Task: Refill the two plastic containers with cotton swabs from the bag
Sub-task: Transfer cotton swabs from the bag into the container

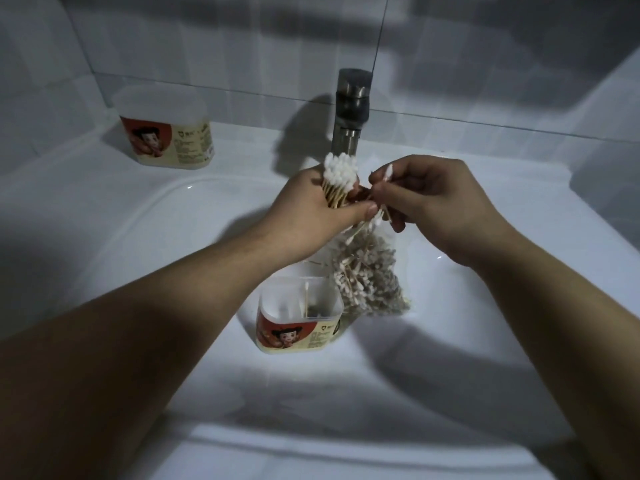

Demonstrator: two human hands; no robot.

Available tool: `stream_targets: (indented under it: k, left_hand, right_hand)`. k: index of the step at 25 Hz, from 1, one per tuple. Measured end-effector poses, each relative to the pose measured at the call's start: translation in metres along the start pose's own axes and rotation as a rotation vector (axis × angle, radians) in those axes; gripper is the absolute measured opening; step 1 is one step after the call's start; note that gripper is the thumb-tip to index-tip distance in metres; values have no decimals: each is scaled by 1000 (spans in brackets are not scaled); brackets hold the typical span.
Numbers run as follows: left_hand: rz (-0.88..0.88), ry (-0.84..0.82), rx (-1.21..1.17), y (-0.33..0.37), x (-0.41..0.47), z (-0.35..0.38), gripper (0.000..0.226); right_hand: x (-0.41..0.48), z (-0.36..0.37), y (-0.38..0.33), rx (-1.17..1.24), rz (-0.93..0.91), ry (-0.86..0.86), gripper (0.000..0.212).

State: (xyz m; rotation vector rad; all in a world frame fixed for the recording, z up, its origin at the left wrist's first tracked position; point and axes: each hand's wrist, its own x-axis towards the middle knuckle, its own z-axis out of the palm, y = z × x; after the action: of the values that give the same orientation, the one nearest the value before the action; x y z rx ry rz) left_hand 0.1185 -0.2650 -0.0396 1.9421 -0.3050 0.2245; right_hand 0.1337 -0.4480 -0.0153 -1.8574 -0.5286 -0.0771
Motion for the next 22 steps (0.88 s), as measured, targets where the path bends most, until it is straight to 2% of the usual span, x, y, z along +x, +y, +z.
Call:
stream_targets:
  k: [3,8,11,14,17,22]
  left_hand:
    - [-35,26,57,-2,0,3,17]
    - [-107,95,-15,-7,5,2,6]
    - [-128,149,-96,-2,4,3,15]
    - [-119,186,-83,2,0,3,29]
    - [-83,107,-84,3,0,2,33]
    - [-82,-101,-158,1,-2,4,14]
  right_hand:
    - [1,0,1,-26,27,20,6]
    - [4,-2,1,-8,80,113,10]
    - [4,-5,0,25,88,150,11]
    - [4,-5,0,21,82,125,20]
    - [2,-3,1,0,67,84,31]
    - [1,4,-2,5,38,60,21]
